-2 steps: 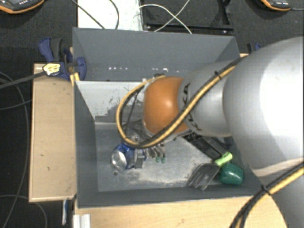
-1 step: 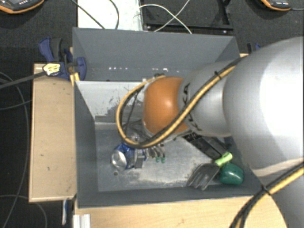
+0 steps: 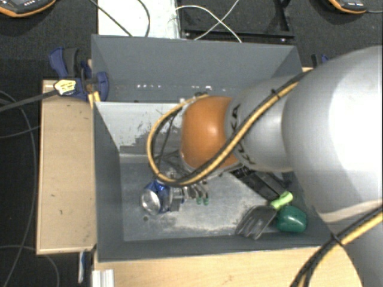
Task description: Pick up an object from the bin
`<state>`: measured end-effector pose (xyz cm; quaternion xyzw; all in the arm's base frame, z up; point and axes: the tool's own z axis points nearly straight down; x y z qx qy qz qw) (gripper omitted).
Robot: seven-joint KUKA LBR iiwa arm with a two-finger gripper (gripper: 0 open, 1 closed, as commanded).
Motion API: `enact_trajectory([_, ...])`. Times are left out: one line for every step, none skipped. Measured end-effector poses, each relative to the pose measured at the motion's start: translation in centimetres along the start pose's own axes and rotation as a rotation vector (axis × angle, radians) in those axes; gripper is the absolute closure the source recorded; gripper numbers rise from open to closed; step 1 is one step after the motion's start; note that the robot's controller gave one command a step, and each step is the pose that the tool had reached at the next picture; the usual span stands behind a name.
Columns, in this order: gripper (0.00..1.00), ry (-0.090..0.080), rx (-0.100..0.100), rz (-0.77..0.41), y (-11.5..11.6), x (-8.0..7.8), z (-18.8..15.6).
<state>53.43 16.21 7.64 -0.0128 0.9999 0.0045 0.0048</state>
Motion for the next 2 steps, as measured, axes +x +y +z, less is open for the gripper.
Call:
enact_trajectory([1.00, 0.008, 0.002, 0.000, 0.0, 0.2, -1.9])
enact_trajectory([1.00, 0.001, 0.001, 0.000, 0.0, 0.0, -4.8])
